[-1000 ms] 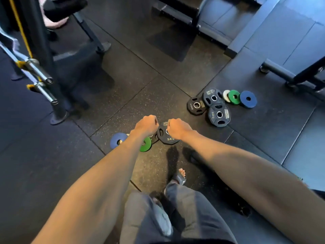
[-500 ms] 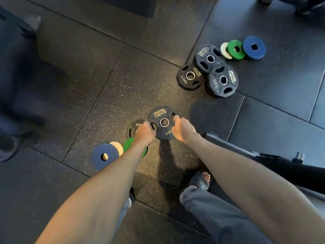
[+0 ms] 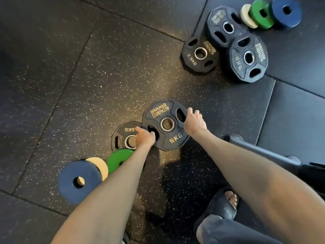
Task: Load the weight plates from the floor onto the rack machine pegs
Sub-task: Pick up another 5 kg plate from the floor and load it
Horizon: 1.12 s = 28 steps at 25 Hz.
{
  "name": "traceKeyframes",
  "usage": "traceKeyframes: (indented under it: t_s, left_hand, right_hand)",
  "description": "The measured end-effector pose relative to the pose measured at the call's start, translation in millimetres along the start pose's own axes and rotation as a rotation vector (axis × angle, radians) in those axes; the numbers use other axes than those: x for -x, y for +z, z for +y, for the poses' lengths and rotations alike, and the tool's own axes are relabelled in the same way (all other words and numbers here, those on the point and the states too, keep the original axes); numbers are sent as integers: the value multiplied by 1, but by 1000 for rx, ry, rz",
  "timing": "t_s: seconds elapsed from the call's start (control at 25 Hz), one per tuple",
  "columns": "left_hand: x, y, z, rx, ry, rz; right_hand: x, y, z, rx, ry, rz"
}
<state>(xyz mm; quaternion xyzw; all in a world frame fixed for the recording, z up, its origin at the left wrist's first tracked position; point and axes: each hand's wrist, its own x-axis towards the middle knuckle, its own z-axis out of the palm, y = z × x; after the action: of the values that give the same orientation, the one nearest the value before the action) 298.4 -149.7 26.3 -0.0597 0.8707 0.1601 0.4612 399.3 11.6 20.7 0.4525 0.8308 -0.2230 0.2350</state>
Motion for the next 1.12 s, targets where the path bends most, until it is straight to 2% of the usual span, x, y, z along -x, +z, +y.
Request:
traceKeyframes:
  t_s: [0.16,0.4,0.68,0.88,1.12]
  left_hand:
    - [-33,24,2,66,-28,90]
    - [-56,42,-6,-44,17,227]
    - [-36,20,-12,-64,32,214]
    - [61,-47,-2,-11,53,224]
    - [235,-171,58,55,179,267]
  right_hand:
    - [-46,30,2,26,24,15]
    - [-76,53,-3,78,39,64]
    - [-28,51,-4,3,59,121]
    - [63,-29,-25,-68,-10,220]
    - [190,-199,-61,-259,-2,347]
